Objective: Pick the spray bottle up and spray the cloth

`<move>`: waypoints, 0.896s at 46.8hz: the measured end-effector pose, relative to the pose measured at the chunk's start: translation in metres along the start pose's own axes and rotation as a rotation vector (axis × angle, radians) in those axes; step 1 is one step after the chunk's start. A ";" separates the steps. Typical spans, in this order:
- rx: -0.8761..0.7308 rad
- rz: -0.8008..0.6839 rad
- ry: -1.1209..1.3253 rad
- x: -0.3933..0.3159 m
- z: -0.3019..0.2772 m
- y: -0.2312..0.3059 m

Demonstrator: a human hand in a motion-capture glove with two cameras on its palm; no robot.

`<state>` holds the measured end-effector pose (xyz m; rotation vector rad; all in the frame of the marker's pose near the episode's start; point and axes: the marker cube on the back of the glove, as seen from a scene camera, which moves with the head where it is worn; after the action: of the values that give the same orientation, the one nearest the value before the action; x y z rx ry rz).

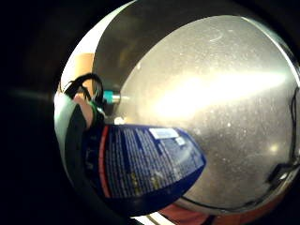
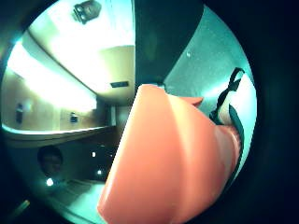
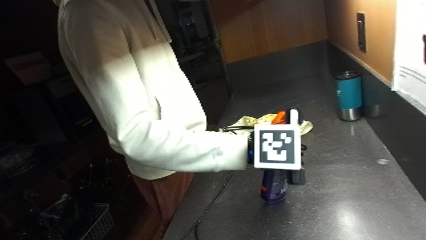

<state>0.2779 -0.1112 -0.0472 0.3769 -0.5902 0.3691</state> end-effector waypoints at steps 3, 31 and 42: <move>-0.086 -0.035 0.103 -0.018 -0.011 -0.005; -0.568 -0.177 0.707 -0.191 0.092 0.018; -0.660 -0.175 1.040 -0.244 0.145 0.032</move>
<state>0.0088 -0.2029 -0.0735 -0.4051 0.3550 0.1436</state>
